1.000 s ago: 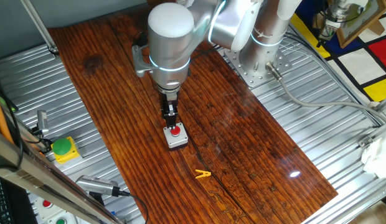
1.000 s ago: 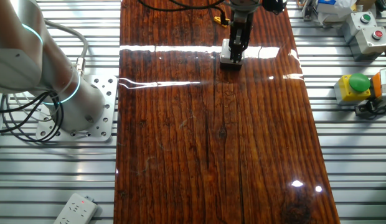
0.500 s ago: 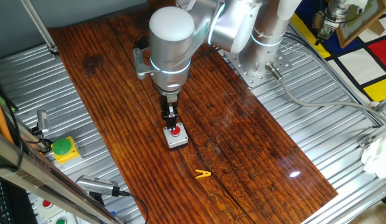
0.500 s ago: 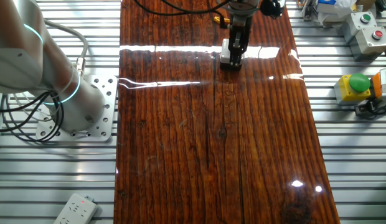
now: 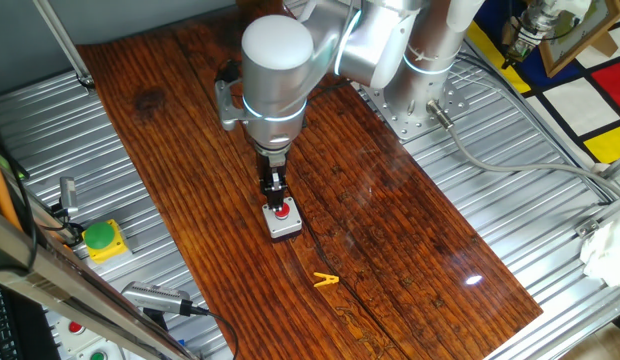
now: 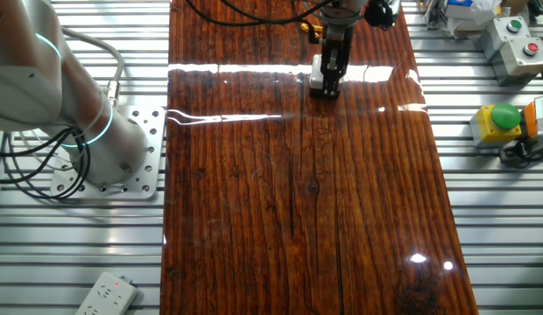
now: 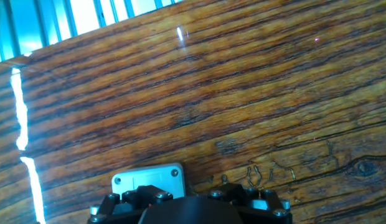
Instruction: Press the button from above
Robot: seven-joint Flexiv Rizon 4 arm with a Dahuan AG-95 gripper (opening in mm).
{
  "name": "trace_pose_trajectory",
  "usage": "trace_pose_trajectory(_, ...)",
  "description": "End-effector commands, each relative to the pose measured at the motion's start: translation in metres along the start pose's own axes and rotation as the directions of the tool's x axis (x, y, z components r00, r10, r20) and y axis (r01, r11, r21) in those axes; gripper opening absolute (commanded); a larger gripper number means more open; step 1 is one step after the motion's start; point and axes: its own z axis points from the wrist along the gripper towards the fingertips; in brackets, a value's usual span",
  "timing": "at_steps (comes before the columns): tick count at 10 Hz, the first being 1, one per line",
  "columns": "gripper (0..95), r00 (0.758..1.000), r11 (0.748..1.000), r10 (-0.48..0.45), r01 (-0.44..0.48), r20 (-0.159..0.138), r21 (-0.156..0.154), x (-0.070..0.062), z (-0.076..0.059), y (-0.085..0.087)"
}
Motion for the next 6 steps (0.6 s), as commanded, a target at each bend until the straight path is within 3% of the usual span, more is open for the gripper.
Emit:
trace_pose_trajectory(1,76.0,1.000,1.000,-0.009,0.009,-0.007,0.004,0.000,-0.002,-0.001)
trace_pose_trajectory(6,76.0,0.995,0.996,-0.093,0.094,-0.035,0.013,-0.001,-0.012,0.000)
